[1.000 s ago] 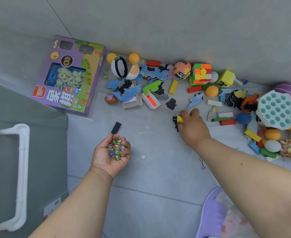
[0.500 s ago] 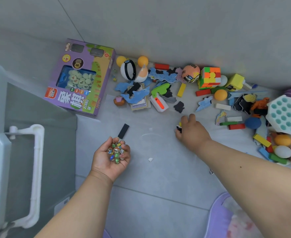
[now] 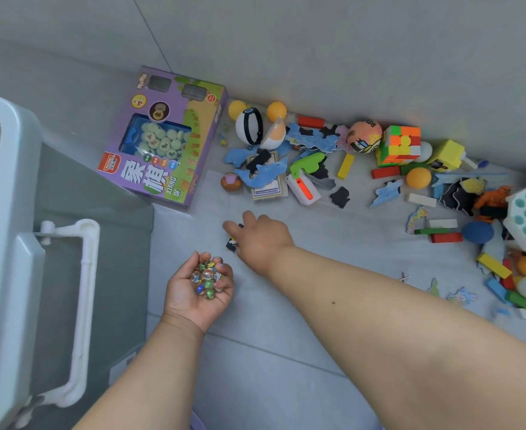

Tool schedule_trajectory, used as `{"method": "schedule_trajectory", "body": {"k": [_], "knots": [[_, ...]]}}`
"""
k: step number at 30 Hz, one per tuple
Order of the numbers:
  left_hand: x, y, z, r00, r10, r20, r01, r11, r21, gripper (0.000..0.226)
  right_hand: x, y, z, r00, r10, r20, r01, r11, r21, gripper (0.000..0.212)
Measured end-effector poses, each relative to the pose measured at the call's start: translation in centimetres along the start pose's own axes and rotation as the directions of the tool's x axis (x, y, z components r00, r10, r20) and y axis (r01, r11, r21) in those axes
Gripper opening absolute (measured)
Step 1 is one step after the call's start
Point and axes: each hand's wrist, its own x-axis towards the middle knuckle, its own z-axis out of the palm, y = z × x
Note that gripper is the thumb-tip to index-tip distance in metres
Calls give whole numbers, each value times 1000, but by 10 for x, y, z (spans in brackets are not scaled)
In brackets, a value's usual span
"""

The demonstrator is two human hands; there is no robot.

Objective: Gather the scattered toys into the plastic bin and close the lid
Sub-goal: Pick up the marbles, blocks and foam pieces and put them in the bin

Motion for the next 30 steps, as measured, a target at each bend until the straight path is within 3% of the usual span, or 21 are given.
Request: {"method": "schedule_trajectory", "body": {"k": [7, 10, 12, 14, 16, 18, 20, 22, 25, 30], "knots": [[3, -6, 5, 1000, -2, -28, 3, 1000, 22, 40, -9, 1, 13, 988, 129, 80, -119, 986, -117, 43], [0, -9, 18, 998, 5, -65, -1, 998, 59, 16, -12, 10, 13, 970, 213, 115, -210, 977, -38, 41], [-4, -10, 28, 996, 13, -86, -8, 998, 64, 14, -16, 21, 8, 930, 313, 190, -341, 931, 133, 39], [-9, -10, 37, 995, 10, -94, -4, 998, 57, 23, -21, 33, -1, 880, 398, 258, -471, 800, 372, 34], [-16, -10, 49, 996, 5, -84, 0, 998, 58, 29, -27, 40, -15, 863, 424, 275, -495, 603, 626, 25], [-25, -10, 63, 998, 5, -57, -1, 998, 62, 30, -37, 38, -38, 863, 426, 271, -422, 314, 850, 13], [-38, -10, 82, 1000, 11, -7, -10, 999, 50, 28, -49, 30, -67, 876, 411, 254, -294, 36, 955, 6], [-57, -10, 105, 998, 21, 53, -23, 999, 36, 28, -61, 19, -98, 899, 401, 178, -135, -134, 982, 11], [-91, 1, 141, 986, 44, 162, -54, 997, 61, 33, -79, -9, -149, 935, 354, 29, 66, -252, 965, 13], [-163, 53, 175, 972, 106, 209, -158, 955, 252, 35, -94, -72, -214, 972, 215, -97, 154, -266, 952, 10]]}}
